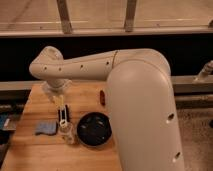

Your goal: Knock the bottle over

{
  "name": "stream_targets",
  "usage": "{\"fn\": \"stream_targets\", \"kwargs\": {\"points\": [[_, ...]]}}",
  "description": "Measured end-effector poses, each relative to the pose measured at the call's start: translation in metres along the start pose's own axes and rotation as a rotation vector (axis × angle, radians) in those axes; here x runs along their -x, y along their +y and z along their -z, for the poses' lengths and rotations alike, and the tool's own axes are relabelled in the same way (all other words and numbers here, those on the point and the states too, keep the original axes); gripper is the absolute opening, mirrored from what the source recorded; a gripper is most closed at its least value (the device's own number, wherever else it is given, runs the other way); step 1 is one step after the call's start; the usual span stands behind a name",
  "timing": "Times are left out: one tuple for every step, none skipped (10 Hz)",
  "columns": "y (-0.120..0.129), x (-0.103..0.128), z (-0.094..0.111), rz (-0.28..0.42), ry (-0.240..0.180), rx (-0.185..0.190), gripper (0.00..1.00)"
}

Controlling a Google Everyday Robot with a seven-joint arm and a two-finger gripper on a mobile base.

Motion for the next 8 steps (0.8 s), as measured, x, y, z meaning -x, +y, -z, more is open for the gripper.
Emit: {"fn": "stream_targets", "kwargs": {"points": [[0.0, 0.0, 0.0, 0.0, 0.0, 0.0, 0.8], [0.0, 0.0, 0.0, 0.0, 0.0, 0.0, 0.8], [0.0, 0.0, 0.0, 0.0, 0.0, 0.0, 0.8], [0.0, 0.0, 0.0, 0.0, 0.0, 0.0, 0.8], [0.0, 0.0, 0.0, 0.0, 0.0, 0.0, 0.8], [0.0, 0.0, 0.0, 0.0, 0.0, 0.0, 0.8], [0.0, 0.0, 0.0, 0.0, 0.0, 0.0, 0.78], [0.0, 0.0, 0.0, 0.0, 0.0, 0.0, 0.73]]}}
